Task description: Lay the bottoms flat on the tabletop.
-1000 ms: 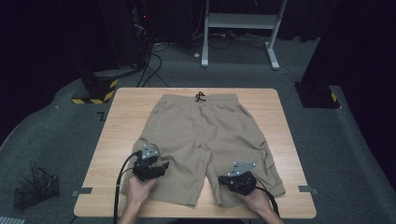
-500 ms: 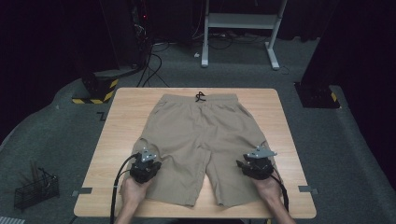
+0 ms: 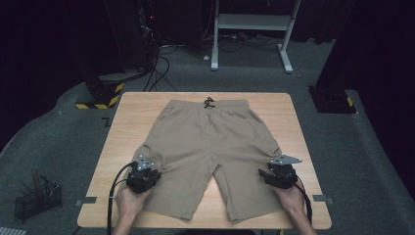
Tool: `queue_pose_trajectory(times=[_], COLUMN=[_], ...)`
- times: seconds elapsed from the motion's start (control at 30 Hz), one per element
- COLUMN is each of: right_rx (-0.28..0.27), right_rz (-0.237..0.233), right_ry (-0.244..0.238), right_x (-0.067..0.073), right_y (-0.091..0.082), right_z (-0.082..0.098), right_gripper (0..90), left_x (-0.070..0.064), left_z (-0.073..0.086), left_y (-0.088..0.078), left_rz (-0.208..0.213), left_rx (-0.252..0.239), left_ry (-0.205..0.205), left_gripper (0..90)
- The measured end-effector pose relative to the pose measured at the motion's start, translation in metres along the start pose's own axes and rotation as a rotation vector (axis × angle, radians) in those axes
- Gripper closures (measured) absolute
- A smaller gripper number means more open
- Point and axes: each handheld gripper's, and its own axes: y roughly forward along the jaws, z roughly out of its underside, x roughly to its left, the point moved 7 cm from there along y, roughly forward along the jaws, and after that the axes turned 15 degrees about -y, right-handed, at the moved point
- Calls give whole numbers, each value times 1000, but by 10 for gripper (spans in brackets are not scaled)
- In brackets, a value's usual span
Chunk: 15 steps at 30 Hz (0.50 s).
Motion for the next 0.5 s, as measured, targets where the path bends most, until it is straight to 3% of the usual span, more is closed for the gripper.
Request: queue_pose_trajectory(times=[0.13,0.3,0.4,0.47,0.5], right_rx=[-15,-49,-32,-31,-33], right_rz=[3,-1,-10,-10,-7], right_ry=[-9,-16,-11,-7,-10], right_x=[4,7,7,6,4], right_y=[6,14,24,28,28], right_z=[-11,-28,-29,-27,-27], right_gripper=[501,500,498,494,493], left_x=[-18,-41,-49,-51,-51], left_z=[-17,-32,-28,-21,-19], left_y=[8,27,40,46,45], left_rz=[51,98,97,69,59], left_rx=[-40,-45,-7,17,1], left_ry=[-13,5,25,64,91], left_gripper=[516,453,441,433,422])
